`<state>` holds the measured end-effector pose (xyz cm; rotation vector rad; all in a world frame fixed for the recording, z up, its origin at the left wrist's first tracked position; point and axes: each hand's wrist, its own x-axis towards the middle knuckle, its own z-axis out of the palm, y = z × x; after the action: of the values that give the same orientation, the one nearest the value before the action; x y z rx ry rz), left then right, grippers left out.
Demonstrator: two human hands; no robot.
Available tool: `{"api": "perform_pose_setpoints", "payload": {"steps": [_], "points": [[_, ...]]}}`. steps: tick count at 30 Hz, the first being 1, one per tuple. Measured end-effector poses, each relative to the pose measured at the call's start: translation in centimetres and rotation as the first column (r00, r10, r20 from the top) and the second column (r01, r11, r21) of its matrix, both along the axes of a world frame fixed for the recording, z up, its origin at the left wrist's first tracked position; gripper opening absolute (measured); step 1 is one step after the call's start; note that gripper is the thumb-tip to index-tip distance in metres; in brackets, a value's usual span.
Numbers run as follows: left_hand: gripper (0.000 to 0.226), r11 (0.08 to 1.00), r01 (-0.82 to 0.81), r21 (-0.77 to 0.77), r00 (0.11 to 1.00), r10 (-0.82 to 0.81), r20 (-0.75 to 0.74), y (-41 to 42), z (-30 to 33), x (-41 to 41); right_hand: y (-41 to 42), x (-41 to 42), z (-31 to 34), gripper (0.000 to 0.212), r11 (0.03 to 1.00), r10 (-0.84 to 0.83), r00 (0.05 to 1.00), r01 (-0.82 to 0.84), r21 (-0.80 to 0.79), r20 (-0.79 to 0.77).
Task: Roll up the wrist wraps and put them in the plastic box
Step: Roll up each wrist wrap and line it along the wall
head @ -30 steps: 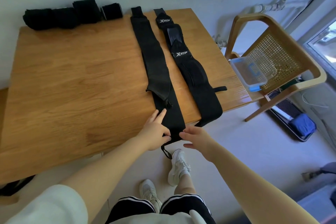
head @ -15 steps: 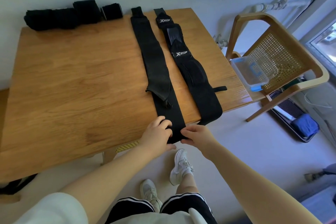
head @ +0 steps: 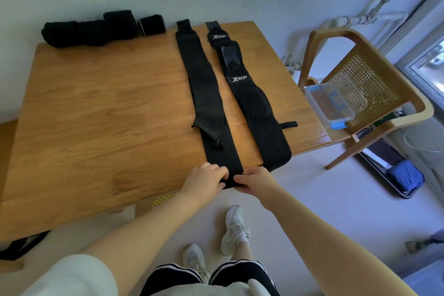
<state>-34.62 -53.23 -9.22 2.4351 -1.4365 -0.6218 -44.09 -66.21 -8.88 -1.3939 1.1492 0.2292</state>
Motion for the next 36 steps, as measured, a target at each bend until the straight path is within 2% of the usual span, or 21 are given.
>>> {"api": "perform_pose_setpoints", "payload": {"steps": [3, 6, 8, 10, 12, 15, 19, 22, 25, 27, 30, 33, 34, 36], "points": [[0.036, 0.999, 0.043, -0.006, 0.996, -0.043, 0.084, 0.2, -0.2, -0.1, 0.3, 0.2, 0.1, 0.014, 0.982, -0.142, 0.990, 0.139, 0.126, 0.013], [0.033, 0.996, 0.082, -0.019, 0.983, -0.078, 0.167, 0.1, -0.4, -0.4, 0.6, 0.2, 0.0, 0.015, 0.962, -0.241, 0.969, 0.230, 0.148, 0.057], [0.024, 0.994, 0.076, -0.076, 0.981, -0.061, 0.182, -0.1, -0.7, -0.3, 0.7, 0.1, -0.2, 0.009, 0.983, -0.175, 0.981, 0.169, 0.077, 0.084], [0.026, 0.997, 0.029, -0.068, 0.986, -0.018, 0.166, -0.3, -0.4, -0.3, 0.6, -0.1, -0.2, 0.003, 1.000, -0.031, 0.993, 0.032, 0.000, 0.114], [0.032, 1.000, -0.016, -0.020, 0.994, 0.018, 0.112, -0.2, -0.6, 0.0, 0.2, -0.3, -0.1, 0.007, 0.992, 0.119, 0.985, -0.114, -0.047, 0.127], [0.025, 0.993, -0.106, -0.045, 0.994, 0.107, 0.018, -0.3, -0.4, 0.1, -0.4, -0.1, 0.0, 0.014, 0.954, 0.267, 0.961, -0.254, -0.158, 0.070], [0.019, 0.986, -0.146, -0.082, 0.989, 0.146, 0.000, -0.1, -0.2, 0.4, -0.3, 1.1, 0.0, 0.009, 0.900, 0.324, 0.946, -0.312, -0.303, -0.014], [0.027, 0.993, -0.090, -0.073, 0.996, 0.091, 0.010, 0.2, -0.2, 0.9, -0.4, 2.1, -0.1, 0.011, 0.880, 0.331, 0.942, -0.331, -0.341, -0.059], [0.036, 1.000, 0.022, -0.015, 0.991, -0.020, 0.129, 0.4, -0.3, 1.3, -0.4, 2.8, -0.3, 0.008, 0.874, 0.279, 0.956, -0.291, -0.390, -0.088], [0.035, 0.999, 0.032, -0.007, 0.981, -0.030, 0.191, 0.3, -0.4, 1.5, -0.4, 3.3, -0.4, 0.009, 0.846, 0.303, 0.944, -0.329, -0.419, -0.129], [0.030, 1.000, 0.005, 0.021, 0.974, -0.009, 0.227, 0.1, -0.5, 1.4, -0.4, 3.8, 0.1, 0.011, 0.739, 0.422, 0.872, -0.489, -0.463, -0.248], [0.026, 0.999, -0.033, 0.038, 0.979, 0.025, 0.203, -0.1, -0.4, 1.2, -0.1, 3.5, 0.4, 0.020, 0.457, 0.516, 0.755, -0.642, -0.615, -0.404], [0.025, 0.998, -0.052, 0.028, 0.981, 0.046, 0.191, -0.1, -0.6, 1.2, 0.0, 3.3, 0.3, 0.023, 0.363, 0.530, 0.744, -0.633, -0.684, -0.407], [0.027, 0.994, -0.113, -0.001, 0.984, 0.112, 0.136, 0.0, -0.9, 1.5, -0.2, 3.0, -0.1, 0.026, 0.270, 0.616, 0.725, -0.563, -0.781, -0.310]]}}
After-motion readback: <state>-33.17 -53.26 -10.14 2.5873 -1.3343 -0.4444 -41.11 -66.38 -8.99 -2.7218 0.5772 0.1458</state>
